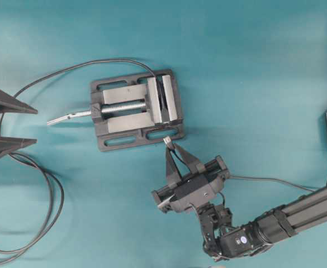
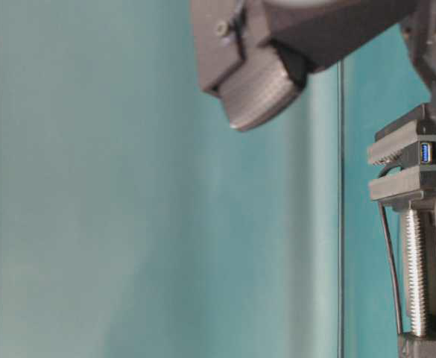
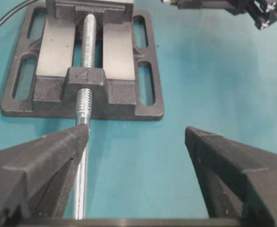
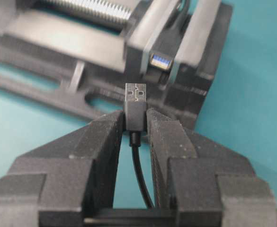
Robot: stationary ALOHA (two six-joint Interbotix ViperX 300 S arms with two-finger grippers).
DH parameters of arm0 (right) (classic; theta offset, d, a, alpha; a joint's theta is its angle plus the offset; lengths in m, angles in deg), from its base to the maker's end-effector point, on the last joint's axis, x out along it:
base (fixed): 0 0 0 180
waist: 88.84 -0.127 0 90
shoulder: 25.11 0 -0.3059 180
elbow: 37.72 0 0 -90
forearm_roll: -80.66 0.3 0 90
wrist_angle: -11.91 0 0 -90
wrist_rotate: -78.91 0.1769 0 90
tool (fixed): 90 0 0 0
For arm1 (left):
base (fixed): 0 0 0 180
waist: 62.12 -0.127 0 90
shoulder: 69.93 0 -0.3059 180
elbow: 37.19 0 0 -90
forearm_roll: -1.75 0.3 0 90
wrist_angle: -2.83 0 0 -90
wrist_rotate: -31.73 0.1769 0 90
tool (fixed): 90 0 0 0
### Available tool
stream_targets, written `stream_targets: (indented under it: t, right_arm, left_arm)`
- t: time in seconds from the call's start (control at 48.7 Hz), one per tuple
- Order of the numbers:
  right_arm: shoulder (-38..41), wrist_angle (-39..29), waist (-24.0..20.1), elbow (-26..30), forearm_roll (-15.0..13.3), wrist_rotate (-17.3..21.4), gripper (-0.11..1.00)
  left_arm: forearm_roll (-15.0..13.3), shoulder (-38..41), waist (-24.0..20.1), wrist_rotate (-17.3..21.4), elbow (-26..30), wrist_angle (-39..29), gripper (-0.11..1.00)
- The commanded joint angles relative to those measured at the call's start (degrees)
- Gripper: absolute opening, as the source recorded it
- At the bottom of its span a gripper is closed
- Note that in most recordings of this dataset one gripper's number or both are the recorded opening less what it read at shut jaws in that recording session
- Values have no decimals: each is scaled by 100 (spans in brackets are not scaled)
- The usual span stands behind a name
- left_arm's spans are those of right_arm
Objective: Insert the USB cable into the fixed female connector.
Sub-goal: 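Carry the USB plug with the right gripper toward the vise port, then align the USB plug under the blue port in the vise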
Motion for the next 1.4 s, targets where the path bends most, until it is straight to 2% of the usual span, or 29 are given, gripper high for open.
stream_targets:
  t: [0.0,0.226,0.41,0.595,0.923,1.375]
  right_arm:
    - [-70,149,97,220,9,0,21]
    - [44,167,220,448,26,0,21]
    - [62,378,308,650,404,0,21]
    - [62,404,378,791,563,9,21]
    - [18,255,439,967,1020,9,21]
    - [-35,185,466,967,1081,18,21]
  left_arm:
    - [26,35,0,-53,70,53,99]
    - [26,35,0,-53,70,53,99]
    - [26,35,0,-53,70,53,99]
    - [26,35,0,-53,70,53,99]
    - [26,35,0,-53,70,53,99]
    - [26,35,0,-53,70,53,99]
